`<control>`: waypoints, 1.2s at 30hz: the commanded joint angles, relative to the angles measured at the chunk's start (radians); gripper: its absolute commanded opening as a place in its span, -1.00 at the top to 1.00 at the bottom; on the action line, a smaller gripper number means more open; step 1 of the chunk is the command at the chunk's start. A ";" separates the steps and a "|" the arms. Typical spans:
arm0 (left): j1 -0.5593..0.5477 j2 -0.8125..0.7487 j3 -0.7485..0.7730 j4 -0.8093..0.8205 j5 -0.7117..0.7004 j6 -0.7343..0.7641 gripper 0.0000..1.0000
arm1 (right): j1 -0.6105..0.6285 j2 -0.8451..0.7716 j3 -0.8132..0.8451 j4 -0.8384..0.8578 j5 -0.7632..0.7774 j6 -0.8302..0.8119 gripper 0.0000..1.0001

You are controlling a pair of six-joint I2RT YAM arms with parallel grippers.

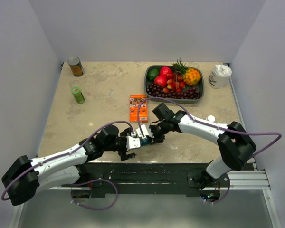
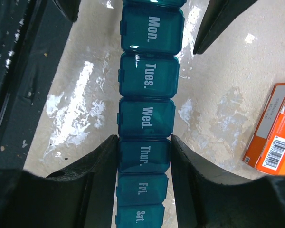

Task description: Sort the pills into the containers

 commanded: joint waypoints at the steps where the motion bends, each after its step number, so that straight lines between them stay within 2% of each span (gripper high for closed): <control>1: -0.006 0.024 0.050 0.056 -0.015 -0.031 -0.79 | 0.002 -0.052 0.033 -0.007 -0.068 0.035 0.61; 3: -0.006 0.032 0.062 0.047 -0.047 -0.037 -0.77 | 0.000 -0.061 0.028 -0.001 -0.070 0.039 0.61; 6: -0.006 0.049 0.076 0.044 -0.055 -0.042 -0.59 | 0.000 -0.069 0.021 0.009 -0.067 0.044 0.62; 9: -0.006 0.084 0.102 0.027 -0.056 -0.045 -0.25 | 0.000 -0.072 0.021 0.014 -0.068 0.053 0.62; 10: -0.006 0.108 0.116 0.021 -0.056 -0.046 0.07 | 0.000 -0.072 0.021 0.016 -0.068 0.055 0.62; 12: -0.006 0.130 0.130 -0.014 -0.062 -0.048 0.37 | 0.000 -0.075 0.022 0.016 -0.071 0.059 0.63; 13: -0.006 0.147 0.139 -0.022 -0.065 -0.049 0.61 | -0.004 -0.076 0.022 0.014 -0.077 0.061 0.63; 16: -0.008 0.151 0.144 -0.044 -0.078 -0.039 1.00 | -0.017 -0.078 0.024 0.003 -0.106 0.064 0.63; 23: -0.025 0.112 0.128 -0.051 -0.150 -0.008 1.00 | -0.084 -0.050 0.060 -0.072 -0.243 0.062 0.56; 34: -0.042 0.113 0.127 -0.065 -0.196 0.004 1.00 | -0.113 0.019 0.103 -0.132 -0.294 0.076 0.32; 36: -0.043 0.113 0.127 -0.065 -0.199 0.006 1.00 | -0.121 0.034 0.111 -0.144 -0.303 0.079 0.21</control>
